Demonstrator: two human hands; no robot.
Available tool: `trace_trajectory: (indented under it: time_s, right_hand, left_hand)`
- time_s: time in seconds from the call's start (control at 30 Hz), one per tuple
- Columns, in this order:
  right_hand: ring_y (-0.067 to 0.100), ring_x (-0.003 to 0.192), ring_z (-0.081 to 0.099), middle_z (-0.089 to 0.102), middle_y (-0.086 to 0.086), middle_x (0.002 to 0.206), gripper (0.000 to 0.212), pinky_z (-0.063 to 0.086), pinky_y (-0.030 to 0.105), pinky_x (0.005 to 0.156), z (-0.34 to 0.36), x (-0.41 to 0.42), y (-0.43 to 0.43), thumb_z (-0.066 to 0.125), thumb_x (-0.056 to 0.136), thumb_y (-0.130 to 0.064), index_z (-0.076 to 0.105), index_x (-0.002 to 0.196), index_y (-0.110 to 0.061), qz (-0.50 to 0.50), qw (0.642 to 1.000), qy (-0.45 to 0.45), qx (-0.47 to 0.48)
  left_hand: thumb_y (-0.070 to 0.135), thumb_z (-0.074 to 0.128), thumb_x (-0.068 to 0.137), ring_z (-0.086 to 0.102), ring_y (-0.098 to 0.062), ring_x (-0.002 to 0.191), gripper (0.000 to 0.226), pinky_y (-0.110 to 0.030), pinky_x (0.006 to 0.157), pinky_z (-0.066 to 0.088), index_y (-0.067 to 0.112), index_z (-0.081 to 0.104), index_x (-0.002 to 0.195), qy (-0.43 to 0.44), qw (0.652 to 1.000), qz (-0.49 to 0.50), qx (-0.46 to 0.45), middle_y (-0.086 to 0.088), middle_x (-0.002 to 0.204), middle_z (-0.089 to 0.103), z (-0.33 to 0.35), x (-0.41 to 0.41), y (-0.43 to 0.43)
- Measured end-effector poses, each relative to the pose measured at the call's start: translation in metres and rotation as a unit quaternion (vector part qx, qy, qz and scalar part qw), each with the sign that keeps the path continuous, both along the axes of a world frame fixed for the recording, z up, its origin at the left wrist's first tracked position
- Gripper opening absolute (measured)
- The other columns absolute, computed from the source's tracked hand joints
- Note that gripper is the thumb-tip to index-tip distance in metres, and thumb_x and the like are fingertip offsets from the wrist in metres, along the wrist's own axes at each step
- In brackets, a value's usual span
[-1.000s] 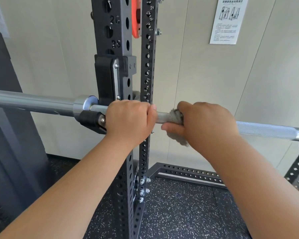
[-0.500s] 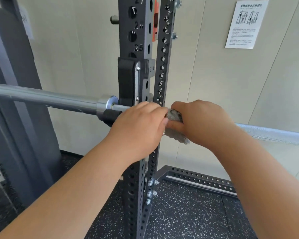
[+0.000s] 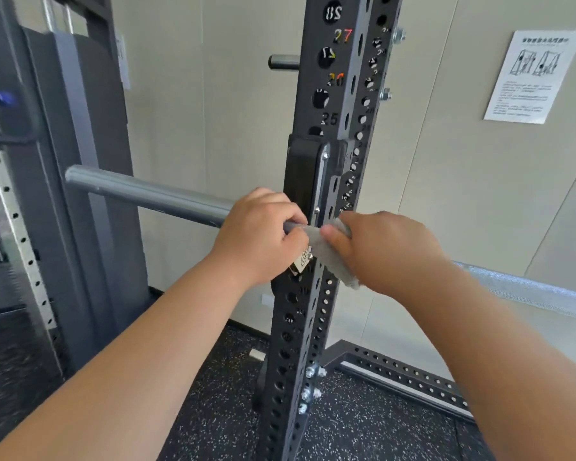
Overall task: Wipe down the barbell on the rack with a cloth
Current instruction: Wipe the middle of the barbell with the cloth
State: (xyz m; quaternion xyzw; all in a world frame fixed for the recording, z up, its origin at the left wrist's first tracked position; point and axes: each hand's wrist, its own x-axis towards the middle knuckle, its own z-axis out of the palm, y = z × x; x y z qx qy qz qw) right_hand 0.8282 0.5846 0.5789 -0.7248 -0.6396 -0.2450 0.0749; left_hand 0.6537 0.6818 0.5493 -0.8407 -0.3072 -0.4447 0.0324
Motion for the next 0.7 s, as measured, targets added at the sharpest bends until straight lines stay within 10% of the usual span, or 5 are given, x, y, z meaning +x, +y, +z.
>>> trace_trajectory:
  time_s: [0.17, 0.43, 0.7]
  right_hand:
    - [0.020, 0.055, 0.042, 0.043, -0.004, 0.068, 0.044, 0.040, 0.030, 0.056, -0.012, -0.025, 0.021, 0.024, 0.106, -0.060, 0.049, 0.108, -0.024, 0.035, 0.998, -0.043, 0.043]
    - [0.026, 0.086, 0.043, 0.030, -0.005, 0.083, 0.030, 0.052, 0.036, 0.065, 0.002, -0.001, -0.010, 0.027, 0.111, -0.041, 0.032, 0.139, -0.033, 0.028, 0.999, 0.015, -0.016]
    - [0.027, 0.062, 0.044, 0.029, -0.001, 0.070, 0.031, 0.027, 0.030, 0.048, -0.013, -0.019, 0.013, 0.033, 0.110, -0.049, 0.047, 0.117, -0.022, 0.063, 0.997, -0.040, 0.036]
  left_hand:
    - [0.041, 0.038, 0.084, 0.053, -0.017, 0.101, 0.046, -0.040, 0.092, 0.046, 0.017, 0.077, 0.091, -0.009, 1.000, -0.007, -0.011, 0.012, 0.090, 0.067, -0.002, 0.002, -0.001]
    - [0.039, 0.036, 0.079, 0.052, -0.014, 0.103, 0.047, -0.033, 0.092, 0.043, 0.021, 0.078, 0.087, -0.032, 0.999, -0.006, -0.035, 0.015, 0.086, 0.066, -0.001, 0.004, -0.003]
    - [0.036, 0.031, 0.082, 0.046, -0.015, 0.110, 0.048, -0.036, 0.098, 0.041, 0.020, 0.074, 0.097, -0.011, 0.998, -0.002, -0.057, 0.020, 0.087, 0.055, 0.000, 0.004, -0.006]
